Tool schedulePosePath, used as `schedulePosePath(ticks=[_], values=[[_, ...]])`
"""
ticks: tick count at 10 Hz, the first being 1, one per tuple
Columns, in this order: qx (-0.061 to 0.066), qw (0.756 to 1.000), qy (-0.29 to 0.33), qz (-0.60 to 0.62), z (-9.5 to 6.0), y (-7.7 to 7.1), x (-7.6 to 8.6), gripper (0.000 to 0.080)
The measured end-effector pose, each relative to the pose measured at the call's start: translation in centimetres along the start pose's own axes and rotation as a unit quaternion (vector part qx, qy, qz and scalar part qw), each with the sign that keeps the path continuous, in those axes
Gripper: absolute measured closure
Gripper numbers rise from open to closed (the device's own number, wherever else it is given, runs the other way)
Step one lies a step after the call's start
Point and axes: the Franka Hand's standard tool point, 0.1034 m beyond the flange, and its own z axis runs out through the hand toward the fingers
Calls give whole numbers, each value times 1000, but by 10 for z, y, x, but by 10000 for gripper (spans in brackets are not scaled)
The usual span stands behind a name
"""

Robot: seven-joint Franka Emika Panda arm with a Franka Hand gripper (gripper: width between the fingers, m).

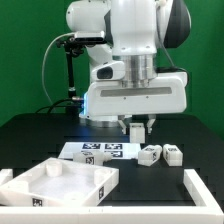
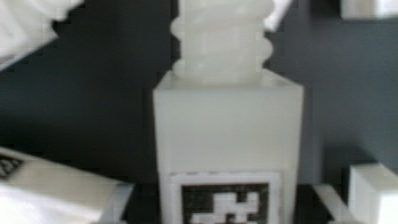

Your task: Assemble one leg

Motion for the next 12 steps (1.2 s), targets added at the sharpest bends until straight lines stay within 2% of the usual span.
schedulePosePath(ticks=[1, 2, 3, 5, 9, 12], values=[[-4, 1000, 4, 1, 10, 5, -18, 515], [-9, 1000, 10, -4, 21, 13, -29, 515], [-12, 1000, 9, -4, 33, 23, -36, 515], [-18, 1000, 8, -3, 50, 30, -45, 515], [-19, 1000, -3, -9, 60, 24, -50, 515], [-18, 1000, -2, -14, 62, 20, -47, 515]])
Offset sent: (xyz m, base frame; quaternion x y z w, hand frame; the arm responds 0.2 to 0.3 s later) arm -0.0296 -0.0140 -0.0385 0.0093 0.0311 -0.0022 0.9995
